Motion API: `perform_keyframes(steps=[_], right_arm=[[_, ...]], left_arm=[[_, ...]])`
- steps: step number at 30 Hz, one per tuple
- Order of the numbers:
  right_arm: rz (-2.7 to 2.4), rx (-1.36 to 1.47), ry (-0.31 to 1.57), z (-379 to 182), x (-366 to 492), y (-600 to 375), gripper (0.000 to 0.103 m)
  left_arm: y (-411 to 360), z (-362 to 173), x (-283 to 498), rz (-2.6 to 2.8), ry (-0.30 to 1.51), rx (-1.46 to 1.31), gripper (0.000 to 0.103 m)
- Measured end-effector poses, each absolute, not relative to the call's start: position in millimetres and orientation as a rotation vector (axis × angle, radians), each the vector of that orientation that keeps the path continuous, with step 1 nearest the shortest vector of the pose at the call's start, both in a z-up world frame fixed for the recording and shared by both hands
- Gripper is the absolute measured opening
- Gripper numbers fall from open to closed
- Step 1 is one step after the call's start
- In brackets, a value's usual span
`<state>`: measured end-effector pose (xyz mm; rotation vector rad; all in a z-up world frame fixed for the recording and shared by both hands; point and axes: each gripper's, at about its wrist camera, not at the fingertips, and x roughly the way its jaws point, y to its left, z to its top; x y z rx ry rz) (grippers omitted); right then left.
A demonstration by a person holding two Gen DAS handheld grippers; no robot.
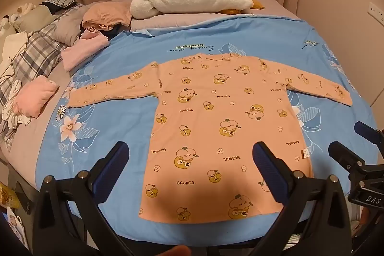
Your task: Fold small clothes
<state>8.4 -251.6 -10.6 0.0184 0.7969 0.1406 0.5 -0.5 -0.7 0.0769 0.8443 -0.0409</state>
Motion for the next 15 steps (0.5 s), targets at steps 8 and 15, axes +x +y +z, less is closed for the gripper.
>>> perform_keyframes(steps=[8,15], right_arm=[[0.138,0.007,0.782,-7.3,7.8,-246.9,0.098],[0.147,0.004,0.783,-7.7,7.3,-246.3,0.098]], left_arm=[[-8.0,-6.6,5.8,-0.031,0.851,0.072,0.103],[-9.0,-7.1,4.0,-0.036,0.845,0.073,0.103]])
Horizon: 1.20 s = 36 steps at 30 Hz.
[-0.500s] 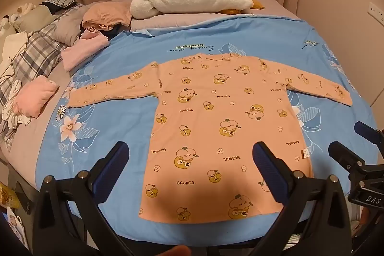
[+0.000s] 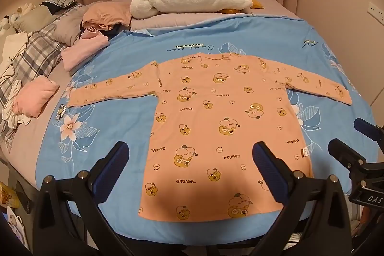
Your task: Fold small clothes
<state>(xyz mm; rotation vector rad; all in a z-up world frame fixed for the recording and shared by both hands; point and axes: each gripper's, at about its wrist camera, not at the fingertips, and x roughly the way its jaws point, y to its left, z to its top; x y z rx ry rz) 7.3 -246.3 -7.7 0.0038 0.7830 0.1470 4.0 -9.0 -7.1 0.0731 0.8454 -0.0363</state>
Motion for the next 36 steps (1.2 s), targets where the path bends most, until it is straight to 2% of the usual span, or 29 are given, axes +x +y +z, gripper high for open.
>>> perform_keyframes(steps=[36], right_arm=[[0.152,0.029,0.792,-13.6,5.9,-252.8,0.098]], left_arm=[[-5.9,-4.6,-2.5,-0.066,0.869,0.072,0.103]])
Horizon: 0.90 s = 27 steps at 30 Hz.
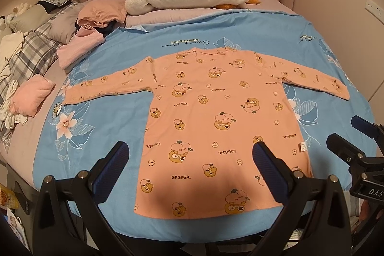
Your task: Fold small clothes
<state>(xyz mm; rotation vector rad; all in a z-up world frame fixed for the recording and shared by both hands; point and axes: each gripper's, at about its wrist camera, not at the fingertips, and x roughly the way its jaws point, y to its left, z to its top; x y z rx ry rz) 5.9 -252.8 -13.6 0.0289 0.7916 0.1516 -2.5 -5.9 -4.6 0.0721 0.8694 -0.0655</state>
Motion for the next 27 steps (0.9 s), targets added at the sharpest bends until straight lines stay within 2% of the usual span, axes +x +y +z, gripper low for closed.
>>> perform_keyframes(steps=[27], right_arm=[[0.147,0.053,0.793,-12.8,5.3,-259.0,0.098]], left_arm=[[-9.3,-6.9,-3.0,-0.071,0.86,0.063,0.103]])
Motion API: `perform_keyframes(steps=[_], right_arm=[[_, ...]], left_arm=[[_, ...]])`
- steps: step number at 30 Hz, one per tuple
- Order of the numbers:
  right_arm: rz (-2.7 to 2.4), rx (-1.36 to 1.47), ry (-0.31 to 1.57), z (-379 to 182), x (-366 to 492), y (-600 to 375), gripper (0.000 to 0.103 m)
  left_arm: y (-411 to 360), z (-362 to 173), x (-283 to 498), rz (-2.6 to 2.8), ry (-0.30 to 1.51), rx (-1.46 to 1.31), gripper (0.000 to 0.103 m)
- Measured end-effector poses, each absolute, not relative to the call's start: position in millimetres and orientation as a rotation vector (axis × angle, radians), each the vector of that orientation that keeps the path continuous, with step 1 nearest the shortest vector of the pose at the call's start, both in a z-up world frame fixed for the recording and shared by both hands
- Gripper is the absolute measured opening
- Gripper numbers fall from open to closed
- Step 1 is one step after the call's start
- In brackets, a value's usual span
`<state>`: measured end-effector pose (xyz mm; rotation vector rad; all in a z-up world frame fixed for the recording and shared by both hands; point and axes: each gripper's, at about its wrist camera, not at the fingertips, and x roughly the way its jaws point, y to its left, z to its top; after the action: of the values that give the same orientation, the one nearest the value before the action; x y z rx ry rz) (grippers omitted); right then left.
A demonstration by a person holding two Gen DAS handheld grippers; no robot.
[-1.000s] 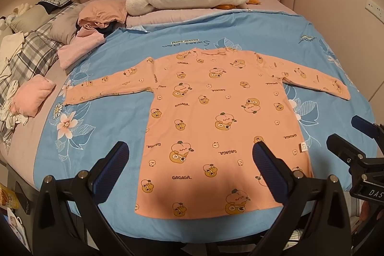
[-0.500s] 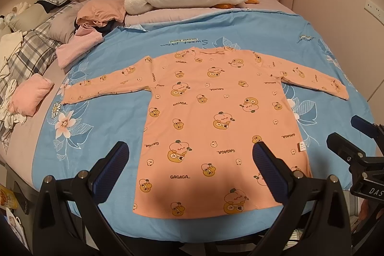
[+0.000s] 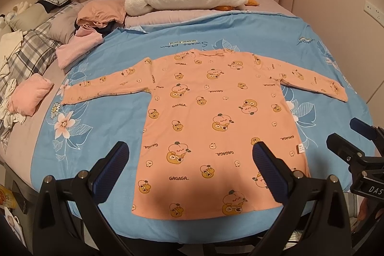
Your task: Fold small clothes
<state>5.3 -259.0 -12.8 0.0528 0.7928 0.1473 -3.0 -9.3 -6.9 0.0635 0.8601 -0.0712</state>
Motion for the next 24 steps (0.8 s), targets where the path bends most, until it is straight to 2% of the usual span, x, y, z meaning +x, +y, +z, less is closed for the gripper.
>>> perform_keyframes(steps=[24], right_arm=[[0.15,0.077,0.794,-15.4,7.6,-263.1,0.098]], left_arm=[[-9.3,-14.6,1.4,-0.099,0.871,0.035,0.103]])
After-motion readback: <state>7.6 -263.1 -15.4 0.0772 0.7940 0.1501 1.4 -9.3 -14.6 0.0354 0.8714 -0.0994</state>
